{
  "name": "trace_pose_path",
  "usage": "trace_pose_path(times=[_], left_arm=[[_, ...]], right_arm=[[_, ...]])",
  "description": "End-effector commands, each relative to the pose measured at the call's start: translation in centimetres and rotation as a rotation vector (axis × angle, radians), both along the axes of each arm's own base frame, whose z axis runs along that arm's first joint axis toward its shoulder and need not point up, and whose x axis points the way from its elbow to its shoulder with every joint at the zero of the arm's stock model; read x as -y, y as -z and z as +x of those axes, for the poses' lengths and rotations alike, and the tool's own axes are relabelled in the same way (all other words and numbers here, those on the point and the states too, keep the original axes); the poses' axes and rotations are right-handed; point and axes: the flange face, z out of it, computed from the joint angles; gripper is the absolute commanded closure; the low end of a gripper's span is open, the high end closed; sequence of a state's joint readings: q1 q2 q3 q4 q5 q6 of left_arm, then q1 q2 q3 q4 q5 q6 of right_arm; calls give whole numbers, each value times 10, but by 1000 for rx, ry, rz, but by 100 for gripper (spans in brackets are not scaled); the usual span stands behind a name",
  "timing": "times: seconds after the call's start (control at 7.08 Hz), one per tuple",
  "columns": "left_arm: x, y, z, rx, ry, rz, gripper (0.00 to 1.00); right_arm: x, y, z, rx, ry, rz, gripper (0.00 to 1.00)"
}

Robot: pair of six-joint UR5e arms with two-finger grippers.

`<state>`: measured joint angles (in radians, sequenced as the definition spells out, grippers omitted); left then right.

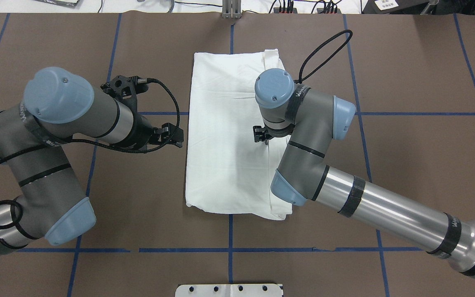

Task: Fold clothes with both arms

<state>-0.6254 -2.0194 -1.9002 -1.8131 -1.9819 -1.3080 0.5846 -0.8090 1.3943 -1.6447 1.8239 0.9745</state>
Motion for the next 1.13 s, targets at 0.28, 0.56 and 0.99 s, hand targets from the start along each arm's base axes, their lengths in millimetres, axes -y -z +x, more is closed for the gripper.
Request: trace_pose_path(times=[0.28, 0.56, 0.99], left_arm=[[-4, 1, 6, -2, -9, -5, 0], [-4, 1, 6, -2, -9, -5, 0], [-4, 2, 6, -3, -9, -4, 0]], right_arm=[[0, 0, 0, -6, 1, -2, 0], [0, 8, 0, 10, 1, 6, 0], [-4, -1, -3, 0, 7, -1, 0]])
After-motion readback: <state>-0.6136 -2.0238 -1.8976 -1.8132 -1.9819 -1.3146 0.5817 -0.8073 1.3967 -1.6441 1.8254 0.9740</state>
